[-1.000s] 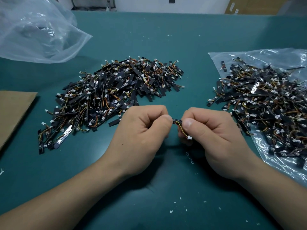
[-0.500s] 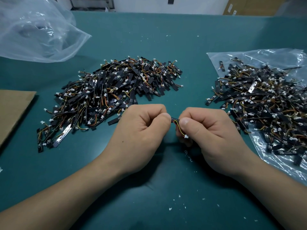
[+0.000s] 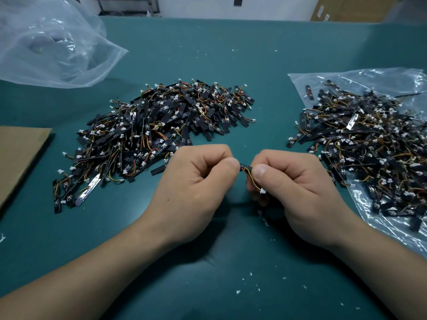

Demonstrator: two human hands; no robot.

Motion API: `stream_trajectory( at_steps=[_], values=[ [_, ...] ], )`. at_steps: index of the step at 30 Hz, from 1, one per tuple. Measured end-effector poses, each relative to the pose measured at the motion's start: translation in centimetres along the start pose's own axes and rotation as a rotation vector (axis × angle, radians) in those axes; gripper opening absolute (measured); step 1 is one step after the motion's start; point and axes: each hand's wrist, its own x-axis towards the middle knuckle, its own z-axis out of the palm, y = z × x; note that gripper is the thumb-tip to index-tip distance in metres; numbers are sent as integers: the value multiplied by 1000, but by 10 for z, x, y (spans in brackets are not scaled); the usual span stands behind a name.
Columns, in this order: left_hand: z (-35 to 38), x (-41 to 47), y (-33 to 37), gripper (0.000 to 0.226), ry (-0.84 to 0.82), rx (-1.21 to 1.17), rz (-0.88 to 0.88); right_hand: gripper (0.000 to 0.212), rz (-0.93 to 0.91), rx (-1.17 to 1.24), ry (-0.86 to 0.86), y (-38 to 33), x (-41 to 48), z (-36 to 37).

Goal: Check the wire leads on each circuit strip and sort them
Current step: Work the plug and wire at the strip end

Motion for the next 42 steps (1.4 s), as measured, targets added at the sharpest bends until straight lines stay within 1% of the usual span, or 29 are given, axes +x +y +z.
stream_trajectory(
  at_steps=[3, 6, 10, 13, 17, 18, 19, 20, 21, 22, 23, 24, 26, 29, 30, 31, 34, 36, 38, 40, 41, 42],
  values=[
    [0, -1, 0, 41, 0, -6, 2, 29, -28, -23, -28, 0, -1, -1],
    [-1, -1, 1, 40, 3, -19, -5, 28, -17, -25, -59, 1, 0, -1],
    [-1, 0, -1, 35, -12, -27, -49, 31, -9, -101, -112, 1, 1, -2],
    [-2, 0, -2, 37, -13, -54, -9, 30, -15, -51, -130, -1, 0, -4],
    [-4, 0, -4, 40, 2, -138, -6, 41, -15, -66, -181, 2, -1, -3],
    [-3, 0, -4, 39, 16, -155, -18, 42, -30, -67, -163, 2, -2, -3],
    [-3, 1, -4, 38, 53, -173, -34, 42, -58, -48, -107, 2, -2, -2],
    [-3, 2, -4, 38, 110, -201, -57, 39, -95, -11, -13, 3, -3, -2],
    [-4, 3, -5, 37, 169, -240, -85, 33, -120, 71, 104, 4, -3, -2],
    [-4, 4, -5, 37, 212, -280, -107, 23, -122, 169, 209, 4, -2, -2],
    [-5, 5, -5, 36, 239, -314, -119, 13, -93, 224, 279, 5, -1, -2],
    [-5, 6, -5, 36, 257, -340, -128, 19, -46, 201, 324, 6, 2, -1],
    [-6, 6, -6, 38, 286, -379, -146, 27, 26, -22, 308, 12, 5, 0],
    [-5, 8, -7, 38, 303, -397, -161, 33, 63, -569, 145, 14, 2, 10],
    [-5, 8, -7, 38, 302, -388, -158, 36, 66, -714, 101, 13, 1, 14],
    [-4, 8, -6, 39, 299, -376, -154, 35, 68, -792, 78, 11, 0, 17],
    [-3, 8, -4, 38, 295, -363, -146, 15, 69, -791, 116, 7, 3, 18],
    [-3, 8, -4, 37, 299, -367, -152, 12, 87, -790, 133, 9, 4, 16],
    [-3, 8, -4, 36, 299, -378, -158, 16, 83, -799, 137, 9, 4, 16],
    [-3, 8, -4, 35, 297, -386, -160, 32, 79, -804, 112, 7, 5, 17],
    [-3, 8, -4, 35, 293, -387, -159, 35, 83, -819, 99, 6, 5, 18],
    [-3, 8, -4, 35, 283, -385, -158, 34, 82, -843, 101, 5, 5, 19]
  ],
)
